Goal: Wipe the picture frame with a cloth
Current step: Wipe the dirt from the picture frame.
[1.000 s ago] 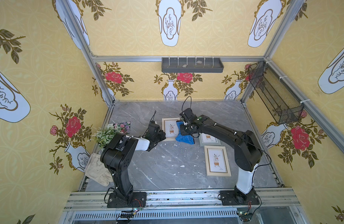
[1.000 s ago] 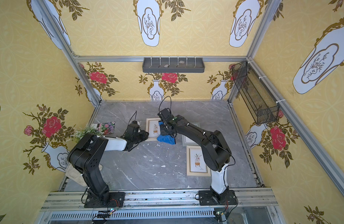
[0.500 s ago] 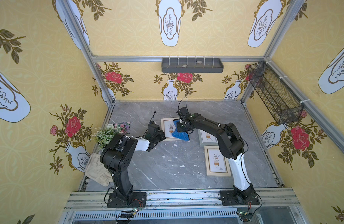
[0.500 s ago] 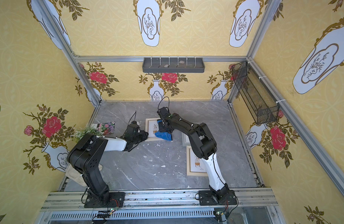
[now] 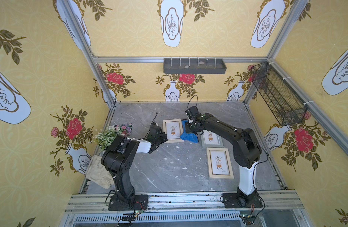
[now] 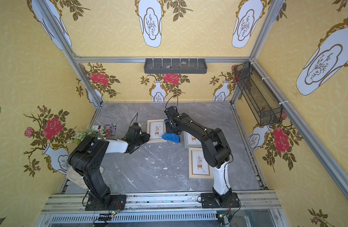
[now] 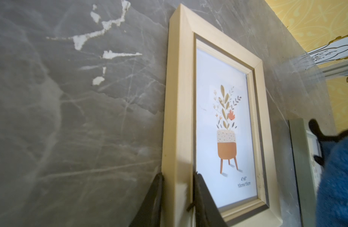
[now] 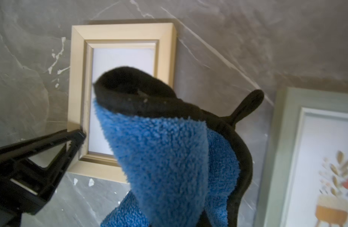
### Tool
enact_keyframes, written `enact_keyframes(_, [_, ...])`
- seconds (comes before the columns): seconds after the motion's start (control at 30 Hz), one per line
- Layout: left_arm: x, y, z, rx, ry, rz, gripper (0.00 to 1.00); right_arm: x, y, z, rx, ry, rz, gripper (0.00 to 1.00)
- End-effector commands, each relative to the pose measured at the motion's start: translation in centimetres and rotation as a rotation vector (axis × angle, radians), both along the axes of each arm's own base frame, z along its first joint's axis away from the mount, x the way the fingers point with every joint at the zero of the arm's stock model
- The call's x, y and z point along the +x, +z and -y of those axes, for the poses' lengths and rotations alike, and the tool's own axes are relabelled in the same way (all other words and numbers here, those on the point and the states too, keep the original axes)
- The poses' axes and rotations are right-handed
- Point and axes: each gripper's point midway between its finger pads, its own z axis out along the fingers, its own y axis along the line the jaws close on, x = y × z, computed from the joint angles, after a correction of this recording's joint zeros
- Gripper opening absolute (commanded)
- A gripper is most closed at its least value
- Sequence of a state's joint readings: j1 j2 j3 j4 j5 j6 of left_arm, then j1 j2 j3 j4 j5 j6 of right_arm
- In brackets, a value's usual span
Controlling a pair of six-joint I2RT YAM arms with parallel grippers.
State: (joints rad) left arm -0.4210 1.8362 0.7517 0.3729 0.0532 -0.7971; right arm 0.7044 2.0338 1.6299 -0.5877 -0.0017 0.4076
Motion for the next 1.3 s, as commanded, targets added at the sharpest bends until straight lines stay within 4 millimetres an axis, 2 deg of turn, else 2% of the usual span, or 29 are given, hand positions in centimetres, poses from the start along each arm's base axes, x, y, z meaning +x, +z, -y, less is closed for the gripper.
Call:
enact_keyframes(0.0, [-11.1, -7.7, -7.1, 0.321, 0.048, -0.503, 0.19, 0.9, -1.3, -3.8, 0.038, 0.079, -0.007, 0.12])
enact_keyframes(0.07, [-11.0, -7.6, -7.0, 0.317, 0.047, -0.5, 0.19, 0.7, -3.2, -5.0, 0.019, 0.101, -0.039, 0.1])
enact_keyframes(0.17, [-10.8, -7.5, -6.9, 0.31, 0.044, -0.495, 0.19, -0.6, -5.0, -4.7, 0.0, 0.1, -0.077, 0.1])
enact_keyframes(0.23, [-10.6, -7.3, -6.6, 0.304, 0.033, -0.487, 0.19, -1.7, -5.4, -3.5, -0.008, 0.087, -0.086, 0.1])
enact_keyframes(0.37, [-10.3, -7.3, -6.3, 0.296, 0.017, -0.476, 0.19, -2.5, -5.6, 0.5, -0.049, 0.019, -0.096, 0.11])
enact_keyframes(0.47, [-10.2, -7.3, -6.0, 0.282, 0.005, -0.467, 0.19, -2.3, -4.5, 0.9, -0.039, 0.014, -0.07, 0.11])
enact_keyframes(0.53, [-10.1, -7.2, -5.7, 0.271, -0.005, -0.46, 0.19, -2.2, -3.6, -0.5, -0.009, 0.033, -0.053, 0.11])
enact_keyframes(0.63, [-10.0, -6.9, -5.5, 0.266, -0.013, -0.446, 0.19, -2.7, -3.1, -4.5, 0.051, 0.088, -0.052, 0.11])
enact_keyframes(0.7, [-9.9, -6.8, -5.3, 0.258, -0.016, -0.439, 0.19, -3.5, -3.6, -7.6, 0.1, 0.123, -0.08, 0.11])
enact_keyframes(0.77, [-9.9, -6.8, -5.2, 0.252, -0.017, -0.438, 0.19, -4.5, -4.5, -9.9, 0.132, 0.151, -0.12, 0.11])
enact_keyframes(0.83, [-10.0, -6.7, -5.2, 0.249, -0.018, -0.437, 0.19, -4.9, -5.4, -10.5, 0.129, 0.149, -0.142, 0.11])
enact_keyframes(0.9, [-10.0, -6.5, -5.1, 0.244, -0.019, -0.433, 0.18, -4.4, -5.9, -8.9, 0.101, 0.104, -0.142, 0.11])
enact_keyframes(1.03, [-9.9, -6.2, -4.8, 0.239, -0.03, -0.422, 0.18, -1.9, -5.7, -2.8, 0.091, -0.039, -0.138, 0.11])
enact_keyframes(1.1, [-9.9, -6.3, -4.6, 0.239, -0.041, -0.419, 0.18, -0.9, -5.3, -0.8, 0.059, -0.066, -0.102, 0.12])
enact_keyframes(1.17, [-9.7, -6.3, -4.3, 0.233, -0.051, -0.412, 0.18, -0.6, -5.4, -0.8, 0.031, -0.05, -0.074, 0.12])
enact_keyframes(1.23, [-9.4, -6.2, -3.9, 0.221, -0.065, -0.4, 0.18, -0.7, -5.3, -2.4, 0.033, -0.004, -0.06, 0.11])
enact_keyframes(1.27, [-9.6, -6.2, -2.9, 0.224, -0.099, -0.392, 0.18, -0.8, -5.3, -3.4, 0.034, 0.017, -0.054, 0.11])
